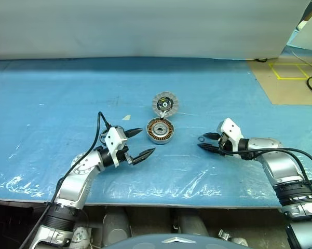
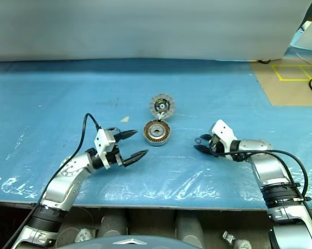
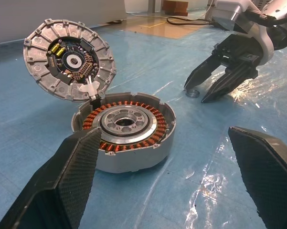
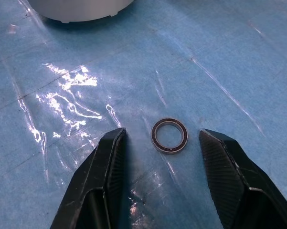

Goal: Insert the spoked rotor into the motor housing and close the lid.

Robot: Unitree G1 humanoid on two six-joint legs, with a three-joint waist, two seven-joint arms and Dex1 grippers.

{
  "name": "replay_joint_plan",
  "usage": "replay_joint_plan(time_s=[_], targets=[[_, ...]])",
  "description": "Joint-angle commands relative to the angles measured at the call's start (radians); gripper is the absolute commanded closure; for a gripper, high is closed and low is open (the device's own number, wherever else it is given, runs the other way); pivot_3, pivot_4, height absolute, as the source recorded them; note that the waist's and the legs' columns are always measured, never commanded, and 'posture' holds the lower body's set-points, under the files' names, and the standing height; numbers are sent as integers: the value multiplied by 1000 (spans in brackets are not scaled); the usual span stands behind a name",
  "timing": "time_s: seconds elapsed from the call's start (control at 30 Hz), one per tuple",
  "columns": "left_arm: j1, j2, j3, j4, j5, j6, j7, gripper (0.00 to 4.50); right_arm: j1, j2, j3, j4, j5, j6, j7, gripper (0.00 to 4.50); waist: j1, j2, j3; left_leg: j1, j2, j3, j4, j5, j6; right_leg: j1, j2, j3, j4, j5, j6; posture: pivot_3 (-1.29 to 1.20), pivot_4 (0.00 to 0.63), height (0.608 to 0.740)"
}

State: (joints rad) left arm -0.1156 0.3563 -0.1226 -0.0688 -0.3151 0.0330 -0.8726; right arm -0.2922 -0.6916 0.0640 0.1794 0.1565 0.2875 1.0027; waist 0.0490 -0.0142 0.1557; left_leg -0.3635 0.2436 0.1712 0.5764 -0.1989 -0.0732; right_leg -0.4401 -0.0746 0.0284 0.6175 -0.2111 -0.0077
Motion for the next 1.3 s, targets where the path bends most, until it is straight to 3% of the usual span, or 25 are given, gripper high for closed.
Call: replay_joint_plan(time_s=[0.03,0.13,0.17,0.43,0.57,0.73,1.07,1.3], targets=[[4,8,5,-43,-10,-4,-3,0,4,-4,5,14,-4,-4,9,2804,0,0,0,0,0,0,0,0,0,0,0,0,0,0,0,0,150,740],[5,10,7,-46,-11,-2,-2,0,2,3,8,18,-5,-6,5,3774,0,0,0,0,0,0,0,0,0,0,0,0,0,0,0,0,150,740],[5,11,8,-47,-11,-2,-2,0,2,5,9,19,-5,-7,4,3842,0,0,0,0,0,0,0,0,0,0,0,0,0,0,0,0,150,740],[6,24,22,-49,-17,-3,-1,0,-64,30,-1,-45,39,36,17,3841,-5,0,0,0,0,0,0,0,0,0,0,0,0,0,0,0,150,740],[9,31,31,-52,-21,-2,2,0,-131,80,-28,-153,154,144,49,3841,-7,0,0,0,0,0,0,0,0,-1,0,0,0,0,0,0,150,740],[17,44,40,-58,-25,0,8,0,-212,119,34,-244,200,218,83,3841,-2,0,0,-1,0,0,-1,0,-1,-1,0,0,-1,0,0,0,150,740],[32,59,69,-70,-21,0,24,0,-410,261,161,-75,105,211,19,3841,-4,0,0,-1,0,0,-2,2,-4,-1,0,0,-1,0,0,0,150,740],[47,64,73,-87,-20,0,40,0,-420,253,237,36,-2,129,39,3841,-2,0,0,-3,0,0,-2,2,-4,-2,0,-1,-2,0,0,0,150,740]])
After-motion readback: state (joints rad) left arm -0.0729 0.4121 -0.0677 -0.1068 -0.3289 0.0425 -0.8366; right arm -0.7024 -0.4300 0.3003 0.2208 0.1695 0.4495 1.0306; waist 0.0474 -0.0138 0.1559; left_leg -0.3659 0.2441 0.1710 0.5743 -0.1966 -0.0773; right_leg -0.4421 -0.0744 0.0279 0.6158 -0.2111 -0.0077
